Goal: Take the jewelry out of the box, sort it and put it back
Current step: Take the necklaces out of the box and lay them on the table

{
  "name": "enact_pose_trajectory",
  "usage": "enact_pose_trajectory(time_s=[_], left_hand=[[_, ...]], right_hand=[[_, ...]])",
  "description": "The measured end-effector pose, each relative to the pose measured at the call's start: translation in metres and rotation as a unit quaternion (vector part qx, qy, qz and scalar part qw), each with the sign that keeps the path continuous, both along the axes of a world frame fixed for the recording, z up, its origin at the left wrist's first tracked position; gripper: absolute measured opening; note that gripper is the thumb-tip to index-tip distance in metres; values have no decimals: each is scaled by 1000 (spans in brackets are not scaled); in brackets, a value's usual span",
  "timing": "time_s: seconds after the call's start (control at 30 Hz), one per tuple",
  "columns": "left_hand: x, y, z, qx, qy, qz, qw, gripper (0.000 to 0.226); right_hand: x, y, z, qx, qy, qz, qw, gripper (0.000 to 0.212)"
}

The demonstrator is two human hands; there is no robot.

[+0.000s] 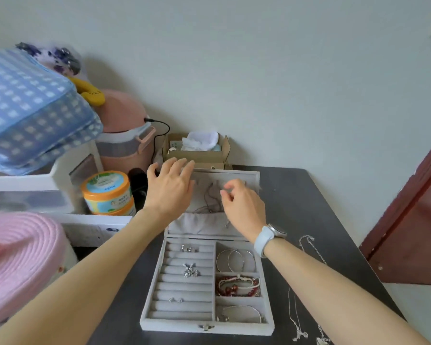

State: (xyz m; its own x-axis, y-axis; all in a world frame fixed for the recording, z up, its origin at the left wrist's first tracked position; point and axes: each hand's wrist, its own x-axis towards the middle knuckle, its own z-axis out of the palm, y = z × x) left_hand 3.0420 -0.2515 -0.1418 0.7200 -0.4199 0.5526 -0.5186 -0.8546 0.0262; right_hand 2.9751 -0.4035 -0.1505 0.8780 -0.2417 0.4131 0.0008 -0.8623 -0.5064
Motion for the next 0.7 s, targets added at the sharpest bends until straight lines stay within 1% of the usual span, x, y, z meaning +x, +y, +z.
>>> enact_pose_trajectory(time_s=[0.07,0.13,0.23,0.33,0.47,0.53,0.63,0.7], left_hand=[[8,4,1,24,18,6,1000,46],[13,6,-3,46,24,10,999,48],[17,9,-6,14,16,-8,1000,44],[22,12,-10,0,-18,-40,999,41],[23,15,-11,-23,-39,-57,997,42],[22,15,-12,-26,-34,-56,998,41],[17,14,-8,-28,22,-46,998,39],[15,14,-4,-46,47,-37,997,41]], right_hand=[[11,7,0,-9,10,-31,999,24],[16,11,-1,-29,30,-65,997,25],[21,16,-6,-74,48,-91,992,26],[25,16,-7,-81,44,-94,991,24],[25,11,3,-79,8,-65,995,21],[26,8,15,-64,-16,-39,997,18],[30,4,41,-55,-19,9,998,13],[32,4,58,-45,-17,50,998,11]])
